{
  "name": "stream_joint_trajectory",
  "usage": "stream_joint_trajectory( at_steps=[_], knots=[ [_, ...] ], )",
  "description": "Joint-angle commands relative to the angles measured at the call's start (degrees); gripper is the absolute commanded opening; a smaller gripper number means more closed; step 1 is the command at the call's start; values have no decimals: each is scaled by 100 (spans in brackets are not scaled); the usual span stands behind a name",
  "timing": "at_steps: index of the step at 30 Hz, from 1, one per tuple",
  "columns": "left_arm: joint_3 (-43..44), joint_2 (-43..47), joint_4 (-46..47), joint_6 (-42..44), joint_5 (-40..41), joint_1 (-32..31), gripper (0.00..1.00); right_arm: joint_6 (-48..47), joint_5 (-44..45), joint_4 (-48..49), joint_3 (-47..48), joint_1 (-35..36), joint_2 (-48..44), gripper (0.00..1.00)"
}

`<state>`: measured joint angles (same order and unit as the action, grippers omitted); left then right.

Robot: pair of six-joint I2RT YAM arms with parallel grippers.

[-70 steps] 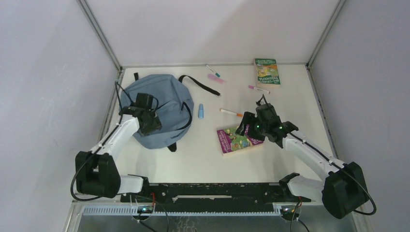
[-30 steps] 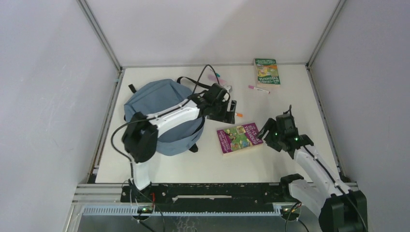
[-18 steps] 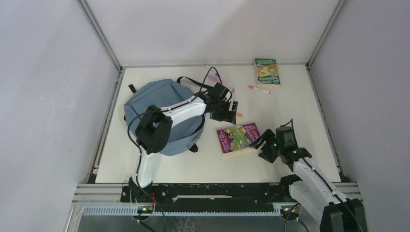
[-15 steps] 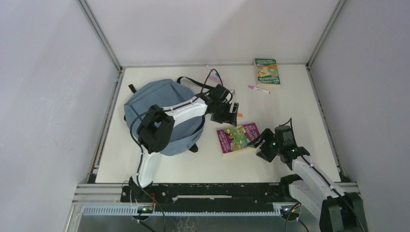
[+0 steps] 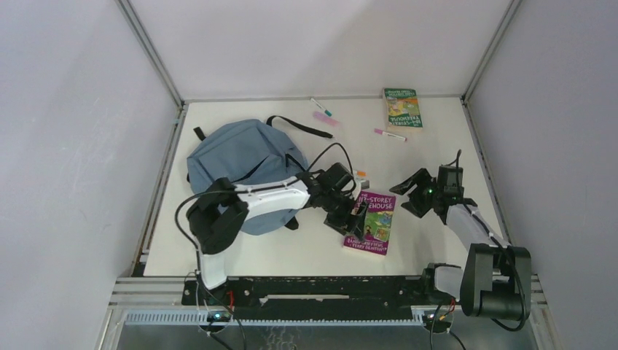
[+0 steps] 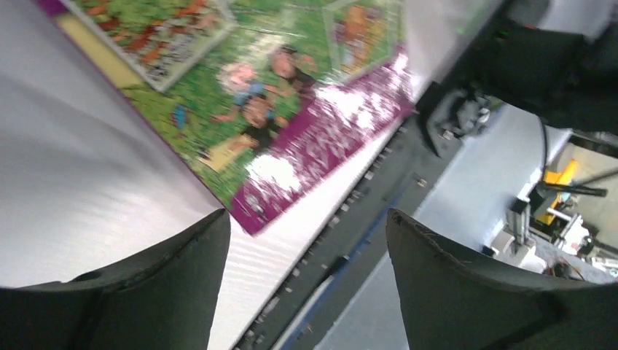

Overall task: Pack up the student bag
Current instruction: Adjust the book at the center of the board.

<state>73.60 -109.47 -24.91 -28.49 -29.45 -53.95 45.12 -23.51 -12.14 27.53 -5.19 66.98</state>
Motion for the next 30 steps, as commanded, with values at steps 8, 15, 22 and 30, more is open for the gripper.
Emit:
stream_joint_trajectory(
  at_steps=[8, 15, 22, 30],
  knots=[
    [-207, 1103, 564, -997, 1154, 1090, 78, -907, 86, -512, 253, 38, -72, 76],
    [-834, 1717, 749, -1232, 1617, 1367, 79, -422, -171, 398, 387, 884, 798, 76],
    [-836, 2201, 364, 176, 1636, 1542, 81, -583, -23, 642, 1956, 2723, 1886, 74],
    [-168, 1516, -459, 963, 1736, 1573, 82, -1344, 721, -491, 1590, 2157, 432, 80]
  ],
)
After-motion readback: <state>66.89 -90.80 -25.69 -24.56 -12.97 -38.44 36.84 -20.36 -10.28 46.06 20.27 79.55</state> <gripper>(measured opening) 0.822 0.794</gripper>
